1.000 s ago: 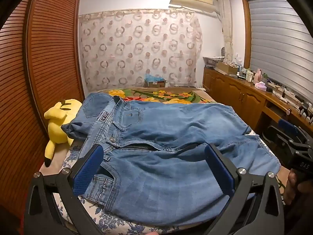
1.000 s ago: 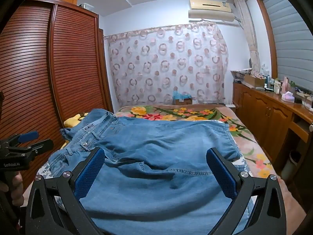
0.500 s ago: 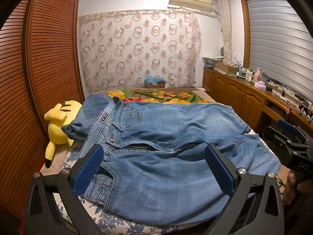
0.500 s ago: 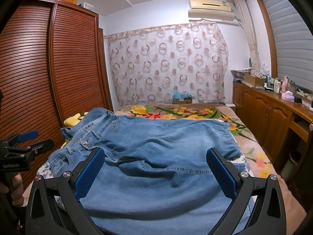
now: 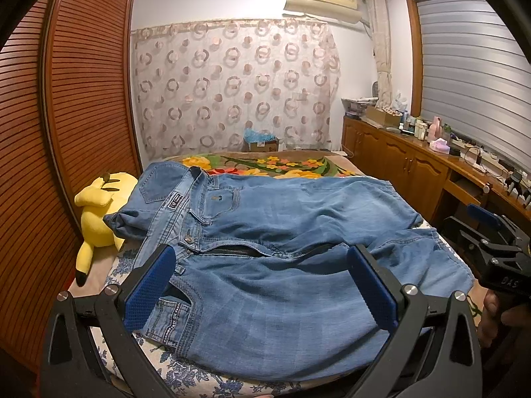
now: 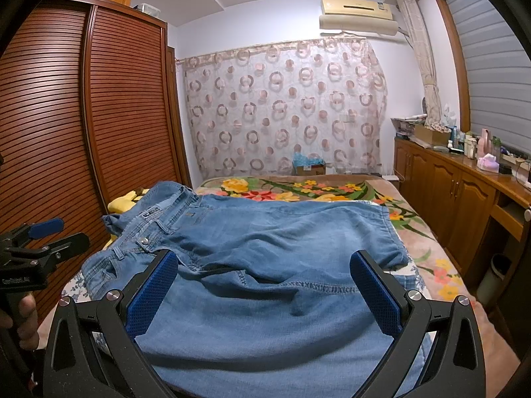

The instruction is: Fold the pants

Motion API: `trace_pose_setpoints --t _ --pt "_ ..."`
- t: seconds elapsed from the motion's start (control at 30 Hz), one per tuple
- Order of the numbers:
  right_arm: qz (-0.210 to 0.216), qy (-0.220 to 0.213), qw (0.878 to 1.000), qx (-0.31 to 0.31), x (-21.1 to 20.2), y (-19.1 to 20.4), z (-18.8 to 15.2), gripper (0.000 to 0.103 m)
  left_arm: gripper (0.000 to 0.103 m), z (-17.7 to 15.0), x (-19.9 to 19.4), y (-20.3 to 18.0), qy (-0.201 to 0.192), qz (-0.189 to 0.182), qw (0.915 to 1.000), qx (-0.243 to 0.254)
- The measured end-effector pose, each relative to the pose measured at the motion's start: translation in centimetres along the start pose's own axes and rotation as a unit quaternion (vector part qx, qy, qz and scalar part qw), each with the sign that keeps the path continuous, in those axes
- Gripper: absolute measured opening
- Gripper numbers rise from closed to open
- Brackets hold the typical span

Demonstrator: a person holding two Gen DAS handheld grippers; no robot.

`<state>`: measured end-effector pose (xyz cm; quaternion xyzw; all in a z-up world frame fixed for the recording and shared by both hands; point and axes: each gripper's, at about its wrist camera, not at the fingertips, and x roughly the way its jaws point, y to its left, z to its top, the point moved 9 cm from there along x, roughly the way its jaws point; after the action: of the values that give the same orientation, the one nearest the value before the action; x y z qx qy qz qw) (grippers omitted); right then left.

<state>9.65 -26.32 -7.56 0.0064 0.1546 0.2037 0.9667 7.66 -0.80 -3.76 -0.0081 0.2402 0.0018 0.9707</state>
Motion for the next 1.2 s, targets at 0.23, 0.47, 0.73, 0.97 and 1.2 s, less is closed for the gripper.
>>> trace_pose_setpoints --t 0.23,0.47,0.73,0.97,1.2 --pt "0.0 0.0 1.0 0.0 0.02 0.0 -0.02 0.103 0.103 0.0 -0.02 0.09 -0.002 0.001 1.0 0.0" --pt "0.001 -0.001 1.0 0.0 -0.06 -0.05 -0.05 0.103 0.103 0.04 -0.1 -0.01 -0.002 0.0 1.0 0.0" --pt "0.001 -0.001 1.0 0.0 -0.21 -0.06 0.01 0.103 0.103 0.02 -0.14 -0.01 -0.004 0.001 1.0 0.001" --pt "0.001 -0.002 1.0 0.0 -0.23 -0.06 0.14 0.103 0.103 0.01 -0.15 -0.03 -0.005 0.0 1.0 0.001" --pt "0.001 -0.002 1.0 0.0 -0.2 -0.07 0.16 0.103 0.103 0.0 -0.18 -0.05 -0.005 0.001 1.0 0.002"
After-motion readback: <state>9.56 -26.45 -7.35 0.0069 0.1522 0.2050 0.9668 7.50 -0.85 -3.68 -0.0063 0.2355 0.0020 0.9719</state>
